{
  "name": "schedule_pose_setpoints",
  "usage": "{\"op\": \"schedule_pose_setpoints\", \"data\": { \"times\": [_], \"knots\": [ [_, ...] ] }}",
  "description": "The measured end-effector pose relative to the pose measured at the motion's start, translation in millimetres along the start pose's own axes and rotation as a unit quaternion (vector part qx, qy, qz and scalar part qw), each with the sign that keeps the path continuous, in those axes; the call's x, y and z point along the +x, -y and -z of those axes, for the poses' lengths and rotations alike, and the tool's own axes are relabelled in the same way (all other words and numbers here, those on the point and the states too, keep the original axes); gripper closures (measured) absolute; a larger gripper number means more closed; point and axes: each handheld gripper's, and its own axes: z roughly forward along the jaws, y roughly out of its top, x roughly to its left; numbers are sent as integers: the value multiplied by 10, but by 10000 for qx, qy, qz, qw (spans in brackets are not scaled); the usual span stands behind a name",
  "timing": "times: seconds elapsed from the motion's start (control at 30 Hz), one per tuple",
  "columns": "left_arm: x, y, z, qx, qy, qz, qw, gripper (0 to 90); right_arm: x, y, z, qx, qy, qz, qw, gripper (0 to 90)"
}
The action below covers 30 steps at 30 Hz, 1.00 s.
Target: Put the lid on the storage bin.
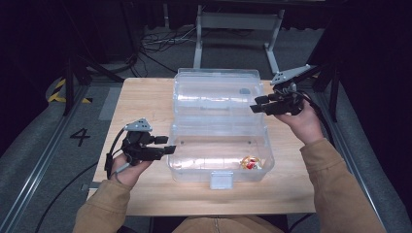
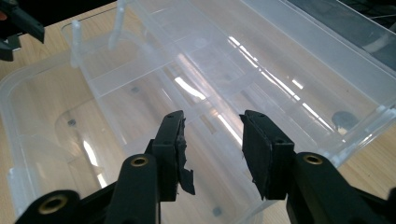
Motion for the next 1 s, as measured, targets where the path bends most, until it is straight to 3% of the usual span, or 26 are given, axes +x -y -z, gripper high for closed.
{"op": "schedule_pose_setpoints", "data": {
  "times": [0.3, 0.47, 0.77, 1.0],
  "knots": [
    [-51, 4, -32, 142, 82, -67, 9998, 478, -124, -133, -155, -73, -278, 164, 9995, 589],
    [-57, 4, -45, 163, 106, -79, 9998, 478, -176, -193, -306, 116, -411, 484, 9979, 618],
    [-77, -2, -68, 242, 155, -113, 9995, 478, -259, -196, -468, 493, -602, 396, 9962, 674],
    [-83, -5, -76, 248, 164, -144, 9995, 478, -226, -196, -475, 505, -724, 429, 9952, 756]
  ]
}}
